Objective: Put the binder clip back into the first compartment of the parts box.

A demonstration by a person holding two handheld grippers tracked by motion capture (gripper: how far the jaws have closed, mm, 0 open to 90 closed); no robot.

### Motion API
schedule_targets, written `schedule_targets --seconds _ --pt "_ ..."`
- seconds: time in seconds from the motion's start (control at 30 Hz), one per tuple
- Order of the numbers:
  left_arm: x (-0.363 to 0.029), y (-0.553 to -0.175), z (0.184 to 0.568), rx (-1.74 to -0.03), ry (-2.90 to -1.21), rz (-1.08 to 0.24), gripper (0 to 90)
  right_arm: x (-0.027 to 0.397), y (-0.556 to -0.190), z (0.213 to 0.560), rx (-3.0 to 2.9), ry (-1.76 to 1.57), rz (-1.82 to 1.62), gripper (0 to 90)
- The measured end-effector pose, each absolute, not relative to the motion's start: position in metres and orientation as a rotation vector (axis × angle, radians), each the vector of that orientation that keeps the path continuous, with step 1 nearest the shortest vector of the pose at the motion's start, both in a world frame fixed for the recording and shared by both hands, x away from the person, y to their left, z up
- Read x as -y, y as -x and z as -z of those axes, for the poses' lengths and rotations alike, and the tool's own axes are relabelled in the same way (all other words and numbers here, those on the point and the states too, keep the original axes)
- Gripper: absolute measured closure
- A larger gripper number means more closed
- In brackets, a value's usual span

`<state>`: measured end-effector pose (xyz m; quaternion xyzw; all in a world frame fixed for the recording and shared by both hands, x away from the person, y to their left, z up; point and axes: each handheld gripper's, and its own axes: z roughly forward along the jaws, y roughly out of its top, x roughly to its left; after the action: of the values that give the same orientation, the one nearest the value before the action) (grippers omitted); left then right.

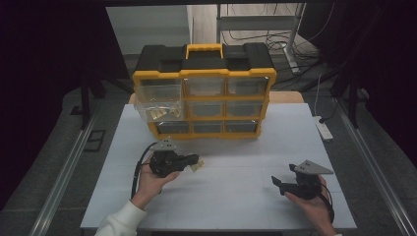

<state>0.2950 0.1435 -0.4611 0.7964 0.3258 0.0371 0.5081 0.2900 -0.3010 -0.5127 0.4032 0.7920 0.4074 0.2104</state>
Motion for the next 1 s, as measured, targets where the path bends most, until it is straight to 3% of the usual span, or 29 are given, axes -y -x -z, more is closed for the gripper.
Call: schedule_targets --seconds 1.0 --pt "-0.176 -0.266 0.373 -0.665 -1.703 -0.195 89.1 0.301 -0.29 0.512 -2.193 -1.128 -1.134 16.3"
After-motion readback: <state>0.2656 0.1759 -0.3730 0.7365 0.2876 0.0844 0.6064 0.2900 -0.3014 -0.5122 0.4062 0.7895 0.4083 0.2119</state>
